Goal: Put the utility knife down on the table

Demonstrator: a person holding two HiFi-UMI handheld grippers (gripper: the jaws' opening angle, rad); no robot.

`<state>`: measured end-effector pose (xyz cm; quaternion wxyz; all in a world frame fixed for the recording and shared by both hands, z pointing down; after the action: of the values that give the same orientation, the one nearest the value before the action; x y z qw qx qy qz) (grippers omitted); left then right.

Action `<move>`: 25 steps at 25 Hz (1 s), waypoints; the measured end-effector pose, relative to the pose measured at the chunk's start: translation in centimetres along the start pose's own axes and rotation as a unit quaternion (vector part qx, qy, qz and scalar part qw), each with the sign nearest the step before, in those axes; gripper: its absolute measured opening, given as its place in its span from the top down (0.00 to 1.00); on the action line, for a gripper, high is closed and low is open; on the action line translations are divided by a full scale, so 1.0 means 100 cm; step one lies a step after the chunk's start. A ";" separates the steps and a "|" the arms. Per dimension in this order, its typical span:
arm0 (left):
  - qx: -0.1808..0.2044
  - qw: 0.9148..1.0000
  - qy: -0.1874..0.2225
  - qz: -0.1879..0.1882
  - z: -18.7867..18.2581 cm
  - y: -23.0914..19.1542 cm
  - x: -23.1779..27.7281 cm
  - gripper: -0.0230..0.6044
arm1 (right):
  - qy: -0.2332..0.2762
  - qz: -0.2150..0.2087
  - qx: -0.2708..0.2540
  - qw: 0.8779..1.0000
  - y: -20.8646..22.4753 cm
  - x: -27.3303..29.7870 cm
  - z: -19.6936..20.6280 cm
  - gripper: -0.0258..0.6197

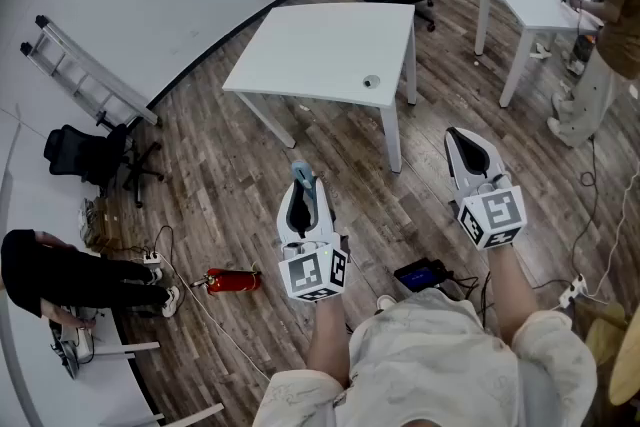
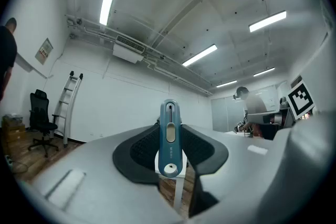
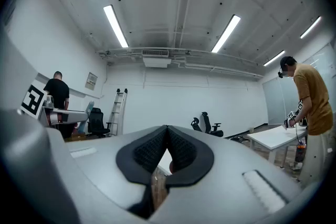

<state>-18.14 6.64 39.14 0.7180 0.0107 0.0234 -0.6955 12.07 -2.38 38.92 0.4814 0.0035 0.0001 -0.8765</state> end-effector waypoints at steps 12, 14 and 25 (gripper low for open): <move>-0.002 1.000 -0.010 0.005 0.003 0.005 0.000 0.73 | -0.006 -0.002 -0.003 1.000 -0.003 0.001 0.004 0.95; -0.003 1.000 -0.011 0.007 0.004 0.006 -0.001 0.73 | -0.006 -0.002 -0.004 1.000 -0.003 0.002 0.005 0.95; -0.007 1.000 -0.015 0.008 0.005 0.011 0.003 0.73 | -0.009 0.001 0.013 1.000 0.001 -0.002 0.013 0.95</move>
<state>-17.02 6.33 39.56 0.7241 -0.0042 0.0173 -0.6895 12.28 -2.26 40.26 0.4823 0.0023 -0.0159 -0.8759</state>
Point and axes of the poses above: the fingertips, and each gripper's own axes: x forward along the fingers, y to its right, z out of its underside, the point moved 9 cm from there along -x, backward along the fingers, and after that the axes turned 5 degrees about -y, right-handed, at the moved point
